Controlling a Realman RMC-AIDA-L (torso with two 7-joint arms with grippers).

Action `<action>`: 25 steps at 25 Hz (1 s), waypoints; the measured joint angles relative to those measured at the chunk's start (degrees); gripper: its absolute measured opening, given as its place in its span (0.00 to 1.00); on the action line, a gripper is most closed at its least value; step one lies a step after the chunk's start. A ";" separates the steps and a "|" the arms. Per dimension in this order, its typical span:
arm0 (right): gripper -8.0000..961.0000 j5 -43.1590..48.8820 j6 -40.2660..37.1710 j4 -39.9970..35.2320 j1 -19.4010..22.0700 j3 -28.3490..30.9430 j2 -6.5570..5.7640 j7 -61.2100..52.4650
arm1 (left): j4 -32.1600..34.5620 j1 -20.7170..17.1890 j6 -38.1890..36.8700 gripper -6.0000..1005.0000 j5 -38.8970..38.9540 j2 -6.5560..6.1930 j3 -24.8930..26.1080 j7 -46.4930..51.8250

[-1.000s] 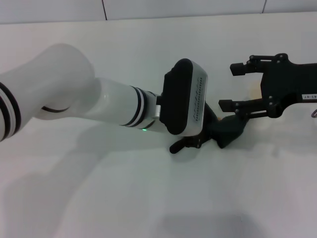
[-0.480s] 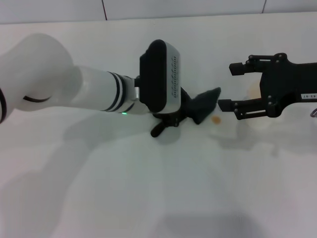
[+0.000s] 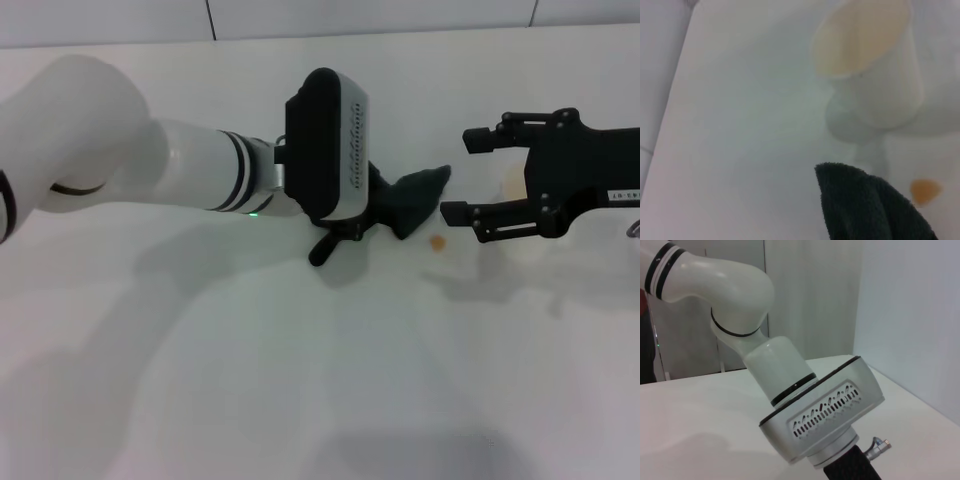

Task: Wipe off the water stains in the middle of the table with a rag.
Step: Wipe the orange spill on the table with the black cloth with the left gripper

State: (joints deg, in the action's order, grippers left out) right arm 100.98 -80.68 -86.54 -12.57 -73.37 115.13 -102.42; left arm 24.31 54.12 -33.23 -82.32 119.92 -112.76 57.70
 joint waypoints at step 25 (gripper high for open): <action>0.86 -0.97 -0.43 -0.48 0.53 0.34 0.00 -0.07 | 0.36 0.92 4.04 0.11 2.00 0.84 -4.90 -1.26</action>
State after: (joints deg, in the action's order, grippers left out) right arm 100.01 -81.12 -87.02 -12.04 -73.03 115.13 -102.49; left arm 24.67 55.04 -29.19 -80.32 120.76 -117.66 56.44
